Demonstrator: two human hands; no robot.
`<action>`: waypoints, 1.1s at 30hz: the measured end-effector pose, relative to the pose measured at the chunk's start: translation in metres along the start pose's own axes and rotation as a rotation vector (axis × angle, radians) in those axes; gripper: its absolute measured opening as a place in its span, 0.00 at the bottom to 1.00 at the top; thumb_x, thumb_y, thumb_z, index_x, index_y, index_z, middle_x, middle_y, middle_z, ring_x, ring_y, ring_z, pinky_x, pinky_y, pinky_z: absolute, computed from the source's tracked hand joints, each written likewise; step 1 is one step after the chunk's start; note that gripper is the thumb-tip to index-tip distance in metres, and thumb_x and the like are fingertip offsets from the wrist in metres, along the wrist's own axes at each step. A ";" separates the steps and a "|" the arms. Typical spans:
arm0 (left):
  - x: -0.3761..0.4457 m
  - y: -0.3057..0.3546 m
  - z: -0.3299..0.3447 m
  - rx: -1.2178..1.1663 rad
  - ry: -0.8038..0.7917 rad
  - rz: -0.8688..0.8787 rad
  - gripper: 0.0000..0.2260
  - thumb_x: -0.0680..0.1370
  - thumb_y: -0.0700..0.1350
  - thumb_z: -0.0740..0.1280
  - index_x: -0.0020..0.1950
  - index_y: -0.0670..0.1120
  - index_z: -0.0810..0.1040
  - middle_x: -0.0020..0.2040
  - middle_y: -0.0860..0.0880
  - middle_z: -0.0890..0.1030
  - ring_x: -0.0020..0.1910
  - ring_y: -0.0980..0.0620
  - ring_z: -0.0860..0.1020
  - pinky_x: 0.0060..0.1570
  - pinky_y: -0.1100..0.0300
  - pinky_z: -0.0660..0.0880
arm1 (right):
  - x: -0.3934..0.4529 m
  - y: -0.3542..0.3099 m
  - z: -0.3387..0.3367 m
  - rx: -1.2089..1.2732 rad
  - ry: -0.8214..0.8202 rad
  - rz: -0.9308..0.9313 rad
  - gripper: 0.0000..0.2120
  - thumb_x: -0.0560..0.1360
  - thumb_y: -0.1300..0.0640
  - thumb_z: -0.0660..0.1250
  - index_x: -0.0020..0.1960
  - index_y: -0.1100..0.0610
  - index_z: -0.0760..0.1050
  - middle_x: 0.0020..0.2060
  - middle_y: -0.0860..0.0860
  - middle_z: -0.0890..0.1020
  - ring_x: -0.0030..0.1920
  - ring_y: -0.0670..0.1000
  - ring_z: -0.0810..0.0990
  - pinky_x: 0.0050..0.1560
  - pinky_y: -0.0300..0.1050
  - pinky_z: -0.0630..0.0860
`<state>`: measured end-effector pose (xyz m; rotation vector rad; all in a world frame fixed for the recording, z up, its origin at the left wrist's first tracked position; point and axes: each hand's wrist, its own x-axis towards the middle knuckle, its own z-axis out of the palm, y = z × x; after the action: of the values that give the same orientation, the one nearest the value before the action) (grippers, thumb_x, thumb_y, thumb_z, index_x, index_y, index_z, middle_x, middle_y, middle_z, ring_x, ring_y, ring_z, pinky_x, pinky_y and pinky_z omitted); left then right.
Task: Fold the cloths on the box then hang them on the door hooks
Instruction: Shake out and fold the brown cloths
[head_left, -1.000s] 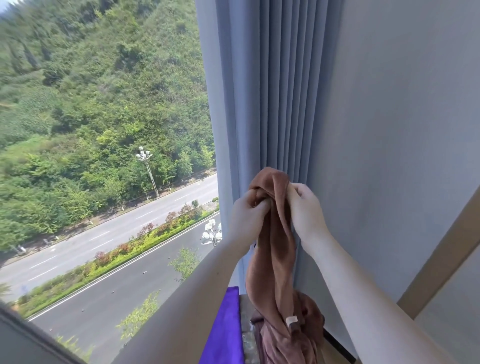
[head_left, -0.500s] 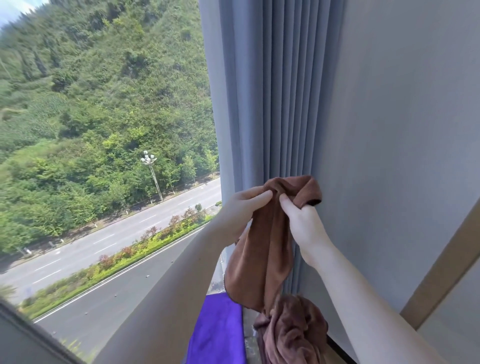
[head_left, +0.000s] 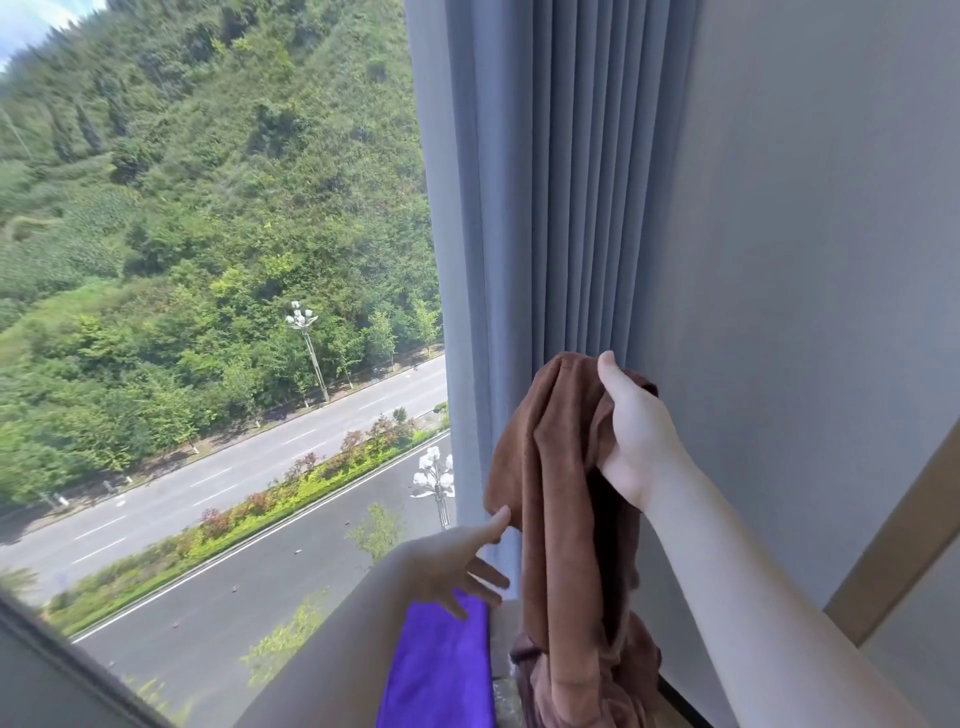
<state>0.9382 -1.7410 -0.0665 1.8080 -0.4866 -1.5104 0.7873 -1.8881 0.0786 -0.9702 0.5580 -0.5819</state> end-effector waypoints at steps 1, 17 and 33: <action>0.004 -0.006 0.001 -0.076 -0.061 0.012 0.39 0.74 0.75 0.61 0.76 0.52 0.64 0.64 0.44 0.82 0.62 0.44 0.82 0.61 0.40 0.75 | 0.001 -0.002 -0.001 0.006 -0.010 -0.009 0.25 0.85 0.43 0.59 0.58 0.64 0.82 0.53 0.58 0.87 0.55 0.56 0.87 0.58 0.54 0.81; 0.002 0.066 0.010 -0.556 0.164 0.549 0.14 0.74 0.45 0.72 0.57 0.42 0.78 0.55 0.35 0.80 0.56 0.40 0.79 0.64 0.44 0.73 | 0.013 -0.008 -0.012 -0.037 -0.026 0.023 0.15 0.81 0.50 0.68 0.53 0.63 0.79 0.47 0.60 0.84 0.51 0.58 0.85 0.61 0.57 0.81; -0.055 0.137 -0.024 -0.720 0.548 0.812 0.12 0.68 0.41 0.71 0.51 0.41 0.80 0.47 0.40 0.81 0.48 0.42 0.80 0.55 0.47 0.77 | 0.042 -0.012 -0.052 -0.159 0.240 0.075 0.13 0.83 0.52 0.63 0.58 0.59 0.81 0.51 0.55 0.86 0.51 0.56 0.85 0.51 0.51 0.80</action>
<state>0.9695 -1.7883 0.0718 1.1406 -0.2821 -0.4858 0.7806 -1.9525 0.0584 -1.0309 0.8615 -0.5973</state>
